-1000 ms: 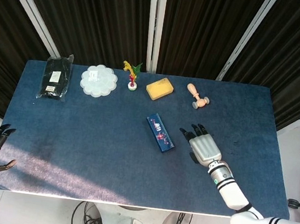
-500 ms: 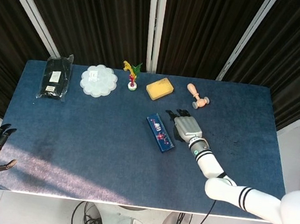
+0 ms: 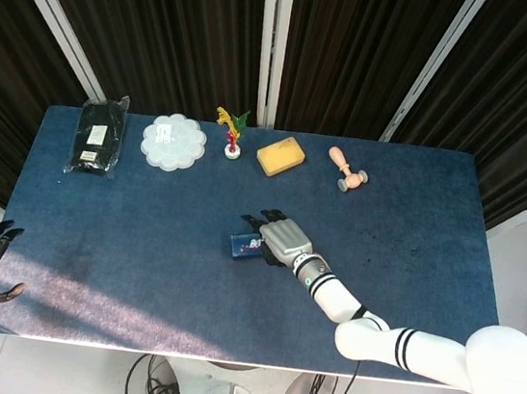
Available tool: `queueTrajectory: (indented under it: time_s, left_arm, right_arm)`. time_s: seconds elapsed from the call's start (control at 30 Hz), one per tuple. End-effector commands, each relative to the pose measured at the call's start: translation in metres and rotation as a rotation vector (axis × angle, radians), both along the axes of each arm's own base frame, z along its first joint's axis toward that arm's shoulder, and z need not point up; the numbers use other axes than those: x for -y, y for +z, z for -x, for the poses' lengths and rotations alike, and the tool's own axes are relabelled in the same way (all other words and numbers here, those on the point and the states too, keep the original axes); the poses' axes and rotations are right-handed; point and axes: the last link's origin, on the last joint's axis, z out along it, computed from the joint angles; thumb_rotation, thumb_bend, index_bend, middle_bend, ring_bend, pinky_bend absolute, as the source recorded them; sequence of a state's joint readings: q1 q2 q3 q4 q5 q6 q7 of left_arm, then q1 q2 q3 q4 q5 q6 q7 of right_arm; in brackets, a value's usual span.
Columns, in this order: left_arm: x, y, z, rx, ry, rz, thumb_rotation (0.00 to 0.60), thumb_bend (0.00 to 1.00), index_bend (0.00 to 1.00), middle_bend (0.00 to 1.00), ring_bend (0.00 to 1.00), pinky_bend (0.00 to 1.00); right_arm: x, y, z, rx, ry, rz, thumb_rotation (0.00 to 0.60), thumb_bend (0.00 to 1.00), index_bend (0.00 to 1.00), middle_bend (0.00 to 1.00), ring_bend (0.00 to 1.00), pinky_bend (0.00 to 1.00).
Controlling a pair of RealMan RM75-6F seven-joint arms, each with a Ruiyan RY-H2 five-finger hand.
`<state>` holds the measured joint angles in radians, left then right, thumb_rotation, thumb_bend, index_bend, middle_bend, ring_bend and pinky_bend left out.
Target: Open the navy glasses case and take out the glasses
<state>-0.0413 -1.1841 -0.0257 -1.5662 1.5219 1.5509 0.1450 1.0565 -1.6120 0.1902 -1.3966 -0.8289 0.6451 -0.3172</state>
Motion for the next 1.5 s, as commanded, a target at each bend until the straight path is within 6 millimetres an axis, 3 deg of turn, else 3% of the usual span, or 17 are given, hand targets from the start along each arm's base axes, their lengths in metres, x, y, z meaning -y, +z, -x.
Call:
queueTrajectory:
  time_s: [0.03, 0.17, 0.5, 1.17, 1.5]
  left_arm:
    - [0.001, 0.000, 0.002, 0.005, 0.004, -0.001, 0.600, 0.00, 0.21, 0.12, 0.00, 0.00]
    - [0.003, -0.001, 0.004, 0.012, 0.008, 0.000, 0.600, 0.00, 0.21, 0.12, 0.00, 0.00]
    - [0.001, -0.002, 0.005, 0.016, 0.002, 0.002, 0.600, 0.00, 0.21, 0.12, 0.00, 0.00]
    - [0.003, 0.001, 0.006, 0.010, 0.005, -0.005, 0.600, 0.00, 0.21, 0.12, 0.00, 0.00]
    - [0.004, 0.001, 0.007, 0.013, 0.004, -0.008, 0.600, 0.00, 0.20, 0.12, 0.00, 0.00]
  right_arm:
    - [-0.014, 0.002, 0.001, -0.029, 0.106, 0.091, 0.600, 0.20, 0.00, 0.23, 0.00, 0.00]
    - [-0.016, 0.007, 0.009, -0.117, 0.197, 0.205, 0.600, 0.17, 0.00, 0.21, 0.00, 0.00]
    - [-0.010, 0.000, 0.009, -0.250, 0.246, 0.215, 0.600, 0.28, 0.10, 0.22, 0.00, 0.00]
    - [-0.009, -0.008, 0.008, -0.263, 0.221, 0.193, 0.600, 0.36, 0.19, 0.23, 0.00, 0.00]
    - [-0.007, -0.004, 0.013, -0.279, 0.207, 0.211, 0.600, 0.55, 0.36, 0.25, 0.02, 0.00]
